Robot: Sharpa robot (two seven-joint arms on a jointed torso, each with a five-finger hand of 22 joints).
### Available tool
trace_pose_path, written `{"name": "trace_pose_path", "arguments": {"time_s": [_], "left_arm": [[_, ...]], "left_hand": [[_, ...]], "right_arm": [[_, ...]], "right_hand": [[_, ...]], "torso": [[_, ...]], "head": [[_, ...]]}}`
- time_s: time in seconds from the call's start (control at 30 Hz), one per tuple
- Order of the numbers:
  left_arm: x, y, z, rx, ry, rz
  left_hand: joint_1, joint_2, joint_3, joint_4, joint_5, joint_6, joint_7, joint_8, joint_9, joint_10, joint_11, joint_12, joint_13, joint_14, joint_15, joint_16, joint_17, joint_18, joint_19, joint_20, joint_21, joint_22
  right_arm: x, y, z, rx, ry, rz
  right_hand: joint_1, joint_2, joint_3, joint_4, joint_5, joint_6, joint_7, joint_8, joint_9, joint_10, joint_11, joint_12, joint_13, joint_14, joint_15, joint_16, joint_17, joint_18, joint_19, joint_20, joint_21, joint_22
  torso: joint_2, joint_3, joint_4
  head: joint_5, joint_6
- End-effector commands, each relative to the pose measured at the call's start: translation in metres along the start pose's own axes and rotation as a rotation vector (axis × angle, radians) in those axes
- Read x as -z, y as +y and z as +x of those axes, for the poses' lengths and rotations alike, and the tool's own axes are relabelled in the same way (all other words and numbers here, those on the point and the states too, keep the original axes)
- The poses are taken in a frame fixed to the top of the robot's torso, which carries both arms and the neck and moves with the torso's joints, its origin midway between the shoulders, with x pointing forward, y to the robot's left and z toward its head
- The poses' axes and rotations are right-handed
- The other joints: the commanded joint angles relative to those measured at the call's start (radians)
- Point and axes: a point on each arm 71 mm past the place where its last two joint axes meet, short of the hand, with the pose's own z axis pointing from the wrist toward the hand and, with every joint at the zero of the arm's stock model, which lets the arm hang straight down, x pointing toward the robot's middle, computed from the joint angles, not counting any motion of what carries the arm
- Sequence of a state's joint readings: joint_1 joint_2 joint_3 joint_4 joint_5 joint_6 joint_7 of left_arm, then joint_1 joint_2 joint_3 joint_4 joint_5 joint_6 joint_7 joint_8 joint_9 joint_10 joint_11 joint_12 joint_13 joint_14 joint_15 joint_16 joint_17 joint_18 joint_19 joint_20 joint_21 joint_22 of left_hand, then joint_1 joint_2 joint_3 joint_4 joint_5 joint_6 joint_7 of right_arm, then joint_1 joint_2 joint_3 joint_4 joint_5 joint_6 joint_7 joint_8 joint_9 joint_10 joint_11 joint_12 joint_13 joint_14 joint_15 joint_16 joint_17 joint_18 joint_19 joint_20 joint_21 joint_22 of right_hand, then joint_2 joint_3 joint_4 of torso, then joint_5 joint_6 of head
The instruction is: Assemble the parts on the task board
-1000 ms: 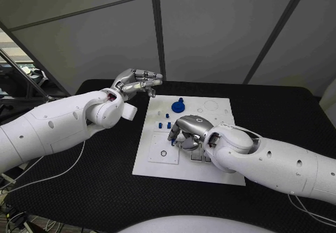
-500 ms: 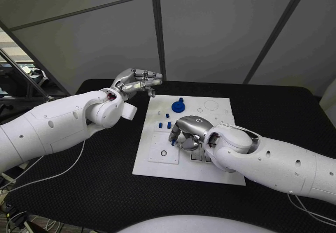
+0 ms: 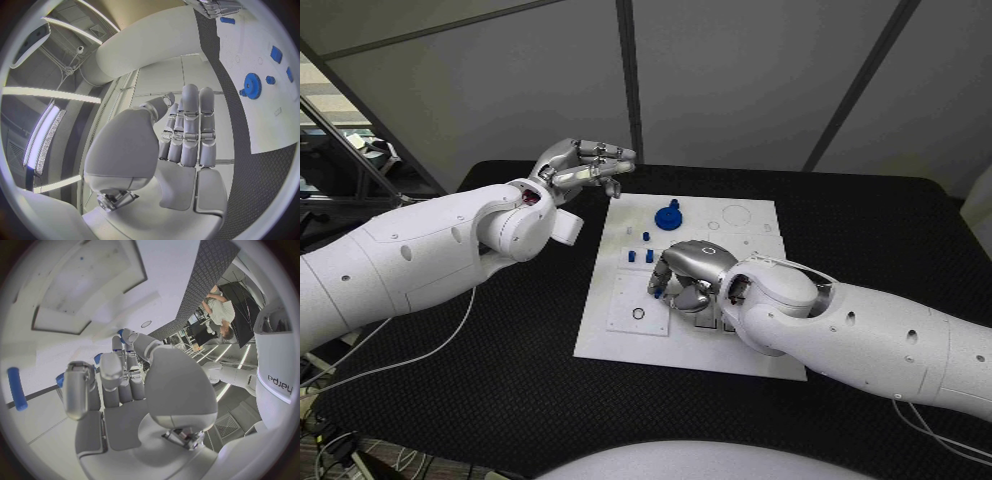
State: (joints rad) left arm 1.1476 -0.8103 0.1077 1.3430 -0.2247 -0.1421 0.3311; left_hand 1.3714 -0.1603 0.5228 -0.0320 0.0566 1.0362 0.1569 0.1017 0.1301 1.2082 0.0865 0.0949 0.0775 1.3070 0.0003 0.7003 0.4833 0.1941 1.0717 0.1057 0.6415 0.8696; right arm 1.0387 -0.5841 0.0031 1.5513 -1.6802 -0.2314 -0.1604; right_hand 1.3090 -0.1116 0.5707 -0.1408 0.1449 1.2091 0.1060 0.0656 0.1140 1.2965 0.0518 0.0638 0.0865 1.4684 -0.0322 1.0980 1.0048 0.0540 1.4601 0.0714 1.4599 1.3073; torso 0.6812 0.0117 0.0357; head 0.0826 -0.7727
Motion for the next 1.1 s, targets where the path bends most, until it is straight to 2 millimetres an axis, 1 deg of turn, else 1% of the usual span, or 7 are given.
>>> {"name": "trace_pose_path", "arguments": {"time_s": [0.03, 0.1, 0.17, 0.27, 0.5, 0.73, 1.1], "left_arm": [[0.000, -0.001, 0.000, 0.008, 0.005, 0.005], [0.000, -0.001, 0.000, 0.008, 0.005, 0.005], [0.000, -0.001, 0.000, 0.008, 0.005, 0.004], [0.000, -0.001, 0.000, 0.008, 0.005, 0.003], [0.000, -0.001, -0.002, 0.008, 0.004, 0.000], [0.000, 0.000, -0.003, 0.008, 0.006, -0.004], [0.001, 0.000, -0.004, 0.008, 0.007, -0.007]], "left_hand": [[-0.002, 0.009, -0.004, -0.001, -0.002, 0.004, 0.004, -0.003, 0.001, 0.006, 0.002, 0.004, 0.002, -0.006, 0.001, -0.003, -0.001, -0.011, -0.005, 0.000, -0.005, -0.001], [-0.002, 0.009, -0.004, -0.001, -0.002, 0.004, 0.004, -0.003, 0.001, 0.006, 0.002, 0.004, 0.002, -0.006, 0.001, -0.003, -0.001, -0.011, -0.005, 0.000, -0.005, -0.001], [-0.002, 0.009, -0.004, -0.001, -0.002, 0.004, 0.004, -0.003, 0.001, 0.006, 0.002, 0.004, 0.002, -0.006, 0.001, -0.003, -0.001, -0.011, -0.005, 0.000, -0.005, -0.001], [-0.002, 0.009, -0.004, -0.001, -0.002, 0.004, 0.004, -0.004, 0.001, 0.005, 0.002, 0.004, 0.002, -0.006, 0.001, -0.004, -0.001, -0.011, -0.005, 0.000, -0.006, -0.001], [-0.002, 0.009, -0.005, -0.002, -0.003, 0.003, 0.004, -0.005, 0.001, 0.005, 0.002, 0.004, 0.002, -0.006, 0.001, -0.005, -0.002, -0.011, -0.005, 0.001, -0.007, -0.002], [-0.002, 0.009, -0.006, -0.002, -0.004, 0.003, 0.004, -0.005, 0.001, 0.004, 0.003, 0.004, 0.002, -0.006, 0.002, -0.006, -0.002, -0.012, -0.005, 0.001, -0.007, -0.002], [-0.002, 0.009, -0.006, -0.002, -0.004, 0.003, 0.004, -0.005, 0.001, 0.004, 0.003, 0.004, 0.002, -0.006, 0.002, -0.006, -0.002, -0.012, -0.005, 0.001, -0.007, -0.002]], "right_arm": [[0.000, -0.001, 0.004, 0.014, 0.023, 0.007], [0.000, -0.001, 0.003, 0.012, 0.002, 0.006], [0.000, -0.002, 0.001, 0.009, -0.021, 0.005], [0.001, -0.002, -0.002, 0.003, -0.064, -0.001], [0.009, 0.000, -0.008, -0.010, -0.133, -0.024], [0.027, -0.007, -0.016, -0.015, -0.171, -0.019], [0.052, -0.050, -0.060, 0.012, -0.159, 0.144]], "right_hand": [[-0.012, -0.006, -0.001, 0.008, -0.006, -0.011, 0.006, -0.002, -0.001, -0.018, -0.002, -0.002, -0.002, 0.014, -0.003, -0.002, -0.010, -0.014, 0.022, 0.001, -0.002, 0.111], [-0.032, -0.040, 0.005, 0.008, -0.014, -0.098, 0.031, -0.006, -0.022, -0.101, 0.023, -0.004, -0.019, -0.008, 0.019, -0.053, -0.071, 0.002, -0.020, 0.014, -0.055, 0.044], [-0.042, -0.069, 0.000, 0.006, -0.061, -0.168, 0.051, -0.004, -0.041, -0.194, 0.044, -0.002, -0.025, -0.046, 0.042, -0.135, -0.165, 0.026, -0.083, 0.029, -0.134, -0.054], [-0.032, -0.087, -0.028, 0.003, -0.077, -0.197, 0.053, -0.003, -0.047, -0.255, 0.054, 0.005, -0.023, -0.077, 0.044, -0.206, -0.251, 0.044, -0.130, 0.045, -0.198, -0.128], [-0.019, -0.086, -0.046, 0.005, -0.078, -0.200, 0.052, -0.001, -0.047, -0.265, 0.054, 0.018, -0.020, -0.078, 0.044, -0.213, -0.268, 0.045, -0.130, 0.048, -0.206, -0.134], [-0.012, -0.080, -0.050, 0.008, -0.072, -0.183, 0.052, 0.004, -0.044, -0.252, 0.052, 0.037, -0.019, -0.070, 0.042, -0.202, -0.269, 0.042, -0.116, 0.046, -0.196, -0.121], [-0.020, -0.087, -0.056, 0.019, -0.073, -0.155, 0.046, 0.006, -0.043, -0.237, 0.046, 0.059, -0.021, -0.047, 0.039, -0.165, -0.246, 0.030, -0.082, 0.043, -0.159, -0.077]], "torso": [[0.000, -0.0001, -0.0001], [-0.001, -0.0003, -0.0005], [-0.001, 0.0000, -0.0006], [-0.001, 0.0006, -0.0001], [-0.001, 0.0013, -0.0013], [-0.003, 0.0005, -0.0011], [-0.002, -0.0005, -0.0014]], "head": [[-0.001, 0.001], [-0.001, 0.002], [-0.001, 0.002], [-0.004, 0.005], [-0.006, 0.011], [-0.013, 0.018], [-0.036, 0.038]]}}
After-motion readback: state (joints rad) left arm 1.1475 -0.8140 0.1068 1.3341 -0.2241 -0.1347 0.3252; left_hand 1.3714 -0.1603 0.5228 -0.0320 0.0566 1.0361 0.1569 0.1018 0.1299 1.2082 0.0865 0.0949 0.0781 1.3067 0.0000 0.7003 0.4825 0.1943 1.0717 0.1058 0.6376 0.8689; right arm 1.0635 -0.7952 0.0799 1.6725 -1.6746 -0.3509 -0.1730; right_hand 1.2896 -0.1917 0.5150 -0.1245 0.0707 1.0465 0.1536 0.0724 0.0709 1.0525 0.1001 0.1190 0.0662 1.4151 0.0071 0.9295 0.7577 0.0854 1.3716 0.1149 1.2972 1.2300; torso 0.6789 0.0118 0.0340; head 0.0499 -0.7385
